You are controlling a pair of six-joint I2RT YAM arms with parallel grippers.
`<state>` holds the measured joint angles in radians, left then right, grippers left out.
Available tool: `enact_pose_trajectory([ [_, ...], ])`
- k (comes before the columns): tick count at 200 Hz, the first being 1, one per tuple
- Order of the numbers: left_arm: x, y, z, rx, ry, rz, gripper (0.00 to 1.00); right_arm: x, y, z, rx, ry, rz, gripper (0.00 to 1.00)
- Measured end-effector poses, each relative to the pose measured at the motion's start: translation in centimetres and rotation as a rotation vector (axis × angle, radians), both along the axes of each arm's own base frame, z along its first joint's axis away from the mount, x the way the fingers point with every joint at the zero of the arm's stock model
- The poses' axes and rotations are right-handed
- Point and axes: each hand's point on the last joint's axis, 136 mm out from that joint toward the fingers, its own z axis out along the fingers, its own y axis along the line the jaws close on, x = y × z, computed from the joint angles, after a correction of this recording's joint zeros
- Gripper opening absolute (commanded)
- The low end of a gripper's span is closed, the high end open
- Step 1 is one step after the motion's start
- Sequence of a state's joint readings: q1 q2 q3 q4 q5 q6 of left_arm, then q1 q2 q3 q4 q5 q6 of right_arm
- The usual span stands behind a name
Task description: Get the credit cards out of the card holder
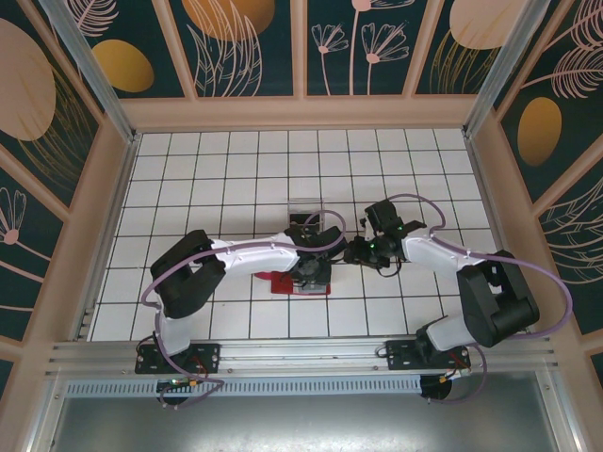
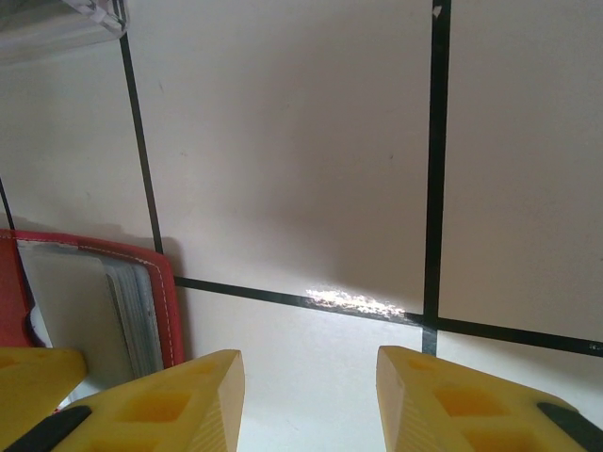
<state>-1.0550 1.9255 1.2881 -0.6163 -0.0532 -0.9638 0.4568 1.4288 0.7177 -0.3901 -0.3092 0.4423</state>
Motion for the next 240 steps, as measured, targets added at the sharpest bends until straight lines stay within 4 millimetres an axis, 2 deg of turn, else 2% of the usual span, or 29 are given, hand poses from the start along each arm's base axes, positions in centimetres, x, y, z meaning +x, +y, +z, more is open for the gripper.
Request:
enact_pose_trajectory([
  [39, 0.0, 0.3, -0.1, 0.015, 0.003, 0.007, 0.33, 0.0, 0.0, 0.0, 0.0, 0.0, 0.0, 0.42],
  [74, 0.1, 0.5, -0.1, 0.024, -0.004, 0.013, 0.17, -0.1, 0.0, 0.1, 0.002, -0.005, 0.0, 0.42],
  [108, 0.3, 0.9, 0.1, 0.035, -0.025, 0.016, 0.09, -0.1, 0.0, 0.4, 0.01, -0.012, 0.0, 0.42],
  [135, 0.2, 0.9, 0.7, 0.003, -0.038, 0.014, 0.08, -0.1, 0.1, 0.5, 0.018, -0.008, -0.002, 0.42],
  [181, 0.3, -0.3, 3.1, -0.144, -0.086, 0.007, 0.1, -0.7, 0.9, 0.7, 0.047, 0.007, 0.017, 0.42],
  [209, 0.1, -0.1, 3.3, -0.171, -0.099, 0.007, 0.14, -1.4, 2.6, 1.1, 0.087, 0.018, 0.051, 0.36],
  [240, -0.9, 1.6, 2.4, -0.165, -0.091, 0.02, 0.19, -1.7, 5.1, 1.5, 0.129, 0.031, 0.102, 0.3],
])
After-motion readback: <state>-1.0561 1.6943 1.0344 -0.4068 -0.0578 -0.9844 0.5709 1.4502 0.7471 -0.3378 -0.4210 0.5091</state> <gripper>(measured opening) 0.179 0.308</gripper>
